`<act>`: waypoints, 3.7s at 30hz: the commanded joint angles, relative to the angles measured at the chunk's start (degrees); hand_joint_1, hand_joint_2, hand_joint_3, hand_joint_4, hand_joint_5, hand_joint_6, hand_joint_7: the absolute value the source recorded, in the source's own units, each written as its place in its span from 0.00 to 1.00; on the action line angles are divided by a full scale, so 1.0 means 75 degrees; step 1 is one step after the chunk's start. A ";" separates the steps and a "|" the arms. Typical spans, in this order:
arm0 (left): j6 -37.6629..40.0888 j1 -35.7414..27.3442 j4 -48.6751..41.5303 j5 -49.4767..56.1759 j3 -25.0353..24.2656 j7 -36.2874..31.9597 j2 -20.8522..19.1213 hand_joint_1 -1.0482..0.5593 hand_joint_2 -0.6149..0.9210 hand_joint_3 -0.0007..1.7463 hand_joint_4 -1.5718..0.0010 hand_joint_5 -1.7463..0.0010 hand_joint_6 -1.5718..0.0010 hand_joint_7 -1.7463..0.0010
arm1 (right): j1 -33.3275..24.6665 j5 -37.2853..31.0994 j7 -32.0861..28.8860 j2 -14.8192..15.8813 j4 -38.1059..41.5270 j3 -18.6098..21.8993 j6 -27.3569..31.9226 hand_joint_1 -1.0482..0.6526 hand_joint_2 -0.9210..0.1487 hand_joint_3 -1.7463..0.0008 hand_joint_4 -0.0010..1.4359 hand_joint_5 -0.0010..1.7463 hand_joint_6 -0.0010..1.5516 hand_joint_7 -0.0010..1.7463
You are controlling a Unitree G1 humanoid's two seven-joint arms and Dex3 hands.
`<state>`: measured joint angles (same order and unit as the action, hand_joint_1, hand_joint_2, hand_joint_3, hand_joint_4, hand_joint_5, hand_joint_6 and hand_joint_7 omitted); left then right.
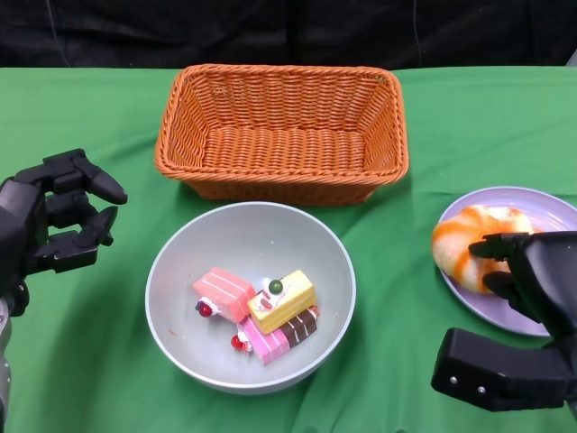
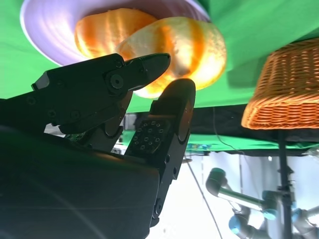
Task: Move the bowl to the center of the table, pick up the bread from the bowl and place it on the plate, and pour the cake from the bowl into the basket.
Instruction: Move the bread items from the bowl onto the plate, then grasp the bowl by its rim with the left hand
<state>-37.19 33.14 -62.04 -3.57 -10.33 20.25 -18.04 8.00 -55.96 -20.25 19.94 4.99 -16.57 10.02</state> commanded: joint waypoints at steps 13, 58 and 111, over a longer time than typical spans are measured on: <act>0.0021 0.0022 0.0010 -0.0042 -0.0045 0.0001 -0.0210 0.70 0.86 0.50 0.55 0.06 0.55 0.22 | -0.0330 -0.1098 0.1848 -0.0473 -0.1571 -0.0401 0.1957 0.25 0.03 1.00 0.44 0.00 0.39 0.00; -0.3375 -0.0863 0.2586 0.0111 0.1189 0.3446 -0.1406 0.25 0.99 0.01 0.70 0.95 0.69 0.99 | -0.2855 0.8254 0.3267 -0.2210 -0.3820 0.2449 -0.2598 0.54 0.27 0.52 0.51 0.88 0.47 0.68; -0.2982 0.0045 0.2351 0.9572 0.5569 -0.6625 -0.1959 0.46 0.97 0.01 0.39 1.00 0.46 1.00 | -0.3139 0.8184 0.3349 -0.2411 -0.4153 0.2444 -0.2809 0.53 0.31 0.48 0.50 0.91 0.45 0.71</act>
<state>-60.06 32.22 -43.08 69.09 30.52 -30.21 -32.30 -15.47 5.64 5.07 1.83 -25.68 1.65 -9.77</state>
